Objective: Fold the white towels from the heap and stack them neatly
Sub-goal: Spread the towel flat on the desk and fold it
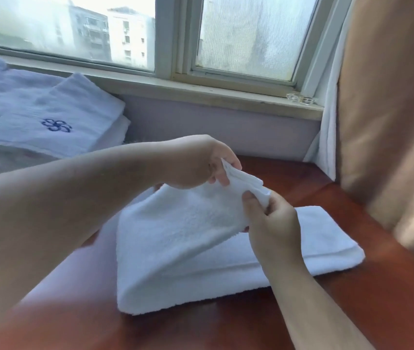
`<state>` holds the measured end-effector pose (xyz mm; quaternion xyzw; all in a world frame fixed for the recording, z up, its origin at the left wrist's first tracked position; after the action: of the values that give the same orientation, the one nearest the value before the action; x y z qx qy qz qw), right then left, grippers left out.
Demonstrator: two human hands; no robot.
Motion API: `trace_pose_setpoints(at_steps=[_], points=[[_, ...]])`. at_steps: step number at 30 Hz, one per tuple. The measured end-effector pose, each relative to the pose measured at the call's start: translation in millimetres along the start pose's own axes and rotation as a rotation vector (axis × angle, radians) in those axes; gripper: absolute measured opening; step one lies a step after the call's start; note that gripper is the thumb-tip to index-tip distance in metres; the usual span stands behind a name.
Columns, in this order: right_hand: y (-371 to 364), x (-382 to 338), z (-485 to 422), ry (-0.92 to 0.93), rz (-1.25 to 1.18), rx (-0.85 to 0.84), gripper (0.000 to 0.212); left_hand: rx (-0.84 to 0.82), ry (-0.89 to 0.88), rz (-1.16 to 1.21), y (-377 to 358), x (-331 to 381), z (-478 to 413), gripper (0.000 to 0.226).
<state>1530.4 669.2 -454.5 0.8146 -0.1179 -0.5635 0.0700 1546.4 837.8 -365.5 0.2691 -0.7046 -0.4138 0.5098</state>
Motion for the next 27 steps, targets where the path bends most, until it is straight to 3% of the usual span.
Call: trace_pose_setpoints(at_steps=[4, 8, 13, 15, 20, 27], points=[[50.4, 19.2, -22.5, 0.008, 0.12, 0.065, 0.016, -0.066, -0.064, 0.042, -33.3, 24.5, -45.3, 0.055], [95.5, 40.0, -39.5, -0.029, 0.182, 0.154, 0.008, -0.092, -0.116, 0.067, -69.1, 51.9, -85.9, 0.055], [147.5, 75.4, -56.1, -0.137, 0.299, 0.279, 0.012, -0.078, -0.098, 0.125, -114.8, 70.3, -123.1, 0.073], [163.0, 92.9, -61.2, -0.211, 0.341, 0.296, 0.008, -0.07, -0.068, 0.095, -134.9, 65.4, -125.5, 0.07], [174.3, 122.8, -61.8, -0.332, 0.343, 0.31, 0.029, -0.114, -0.015, -0.15, -176.7, 42.4, -104.4, 0.053], [184.6, 117.4, -51.3, -0.245, 0.37, 0.491, 0.013, 0.001, -0.082, -0.207, -186.5, 43.8, -86.8, 0.061]])
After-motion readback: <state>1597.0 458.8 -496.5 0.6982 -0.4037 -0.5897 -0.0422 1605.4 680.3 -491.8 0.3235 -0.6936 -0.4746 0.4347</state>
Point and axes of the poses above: each hand's wrist, its own z-axis away from the middle knuckle, its own y-axis out of the back of the hand, x = y × z, the point moved 5 cm from there along -z, towards the middle knuckle, and after that the axes turned 5 degrees about z, right-handed, at the moved point
